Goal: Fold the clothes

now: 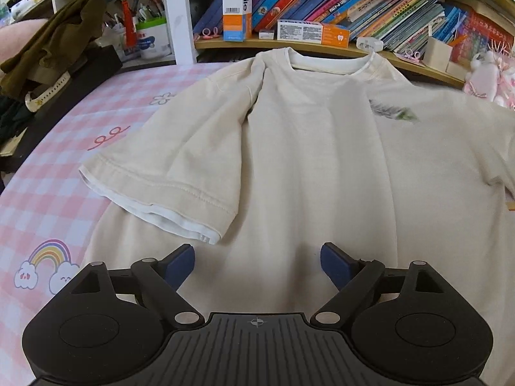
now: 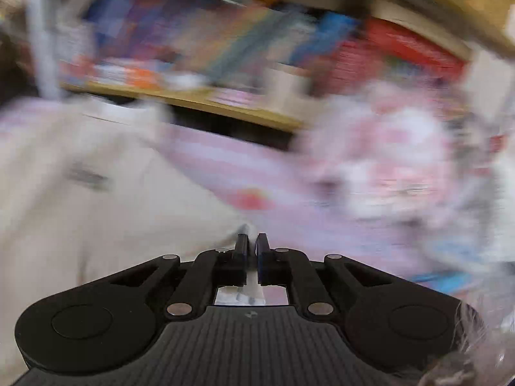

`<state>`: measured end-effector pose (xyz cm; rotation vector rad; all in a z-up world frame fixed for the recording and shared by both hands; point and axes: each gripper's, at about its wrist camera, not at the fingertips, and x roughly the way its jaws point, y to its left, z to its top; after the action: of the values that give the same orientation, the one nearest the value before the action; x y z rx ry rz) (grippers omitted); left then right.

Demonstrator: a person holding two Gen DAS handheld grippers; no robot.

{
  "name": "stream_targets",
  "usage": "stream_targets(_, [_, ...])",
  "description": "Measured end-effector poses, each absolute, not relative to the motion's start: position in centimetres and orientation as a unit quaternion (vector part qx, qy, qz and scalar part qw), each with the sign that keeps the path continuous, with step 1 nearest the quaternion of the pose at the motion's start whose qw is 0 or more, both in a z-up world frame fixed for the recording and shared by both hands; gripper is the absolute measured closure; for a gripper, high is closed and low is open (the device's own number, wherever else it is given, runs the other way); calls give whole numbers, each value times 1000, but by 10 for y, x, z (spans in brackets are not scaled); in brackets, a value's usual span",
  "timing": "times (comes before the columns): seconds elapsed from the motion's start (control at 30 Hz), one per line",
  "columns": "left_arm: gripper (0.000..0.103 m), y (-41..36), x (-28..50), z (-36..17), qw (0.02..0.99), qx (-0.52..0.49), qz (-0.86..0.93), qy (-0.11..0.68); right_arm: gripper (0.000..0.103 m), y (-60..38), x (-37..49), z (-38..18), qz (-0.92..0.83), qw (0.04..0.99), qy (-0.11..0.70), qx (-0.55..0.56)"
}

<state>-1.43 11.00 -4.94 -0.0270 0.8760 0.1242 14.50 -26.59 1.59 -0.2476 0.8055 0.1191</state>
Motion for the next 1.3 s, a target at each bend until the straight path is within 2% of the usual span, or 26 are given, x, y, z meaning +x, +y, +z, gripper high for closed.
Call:
stream_targets(0.13, [14, 111, -14, -49, 901, -14, 61, 428, 98, -304, 178, -4, 1, 892, 423, -159])
stream_targets(0.3, [12, 110, -15, -50, 900, -16, 65, 431, 98, -306, 193, -41, -18, 865, 461, -198])
stream_targets(0.5, [12, 110, -16, -46, 892, -21, 77, 445, 98, -307, 204, -58, -38, 870, 448, -200])
stream_targets(0.7, [12, 126, -26, -14, 906, -62, 96, 408, 97, -304, 214, -60, -43, 870, 435, -228])
stream_targets(0.73, [12, 133, -27, -8, 907, -71, 104, 402, 87, -304, 213, -58, -42, 871, 434, -228])
stream_targets(0.77, [12, 141, -28, -1, 907, -84, 114, 397, 69, -303, 208, -54, -38, 876, 427, -222])
stream_targets(0.8, [12, 150, -27, 4, 906, -97, 123, 394, 63, -302, 203, -50, -33, 881, 420, -217])
stream_targets(0.9, [12, 183, -28, 12, 900, -152, 154, 379, 62, -297, 176, -32, -2, 900, 398, -176])
stream_targets(1.0, [14, 220, -22, 7, 889, -214, 176, 364, 55, -285, 132, -14, 36, 915, 386, -114])
stream_targets(1.07, [21, 244, -15, 1, 880, -254, 187, 355, 50, -272, 95, -10, 59, 917, 386, -83])
stream_targets(1.13, [30, 259, -2, -6, 873, -275, 189, 355, 50, -252, 61, -10, 78, 913, 394, -71])
stream_targets(1.17, [41, 268, 6, -9, 870, -284, 189, 357, 50, -241, 42, -13, 83, 910, 400, -69])
stream_targets(1.23, [56, 279, 22, -17, 865, -287, 180, 370, 50, -219, 10, -17, 81, 906, 411, -67])
stream_targets(1.3, [58, 290, 35, -25, 859, -291, 173, 385, 50, -197, -17, -18, 67, 903, 419, -67])
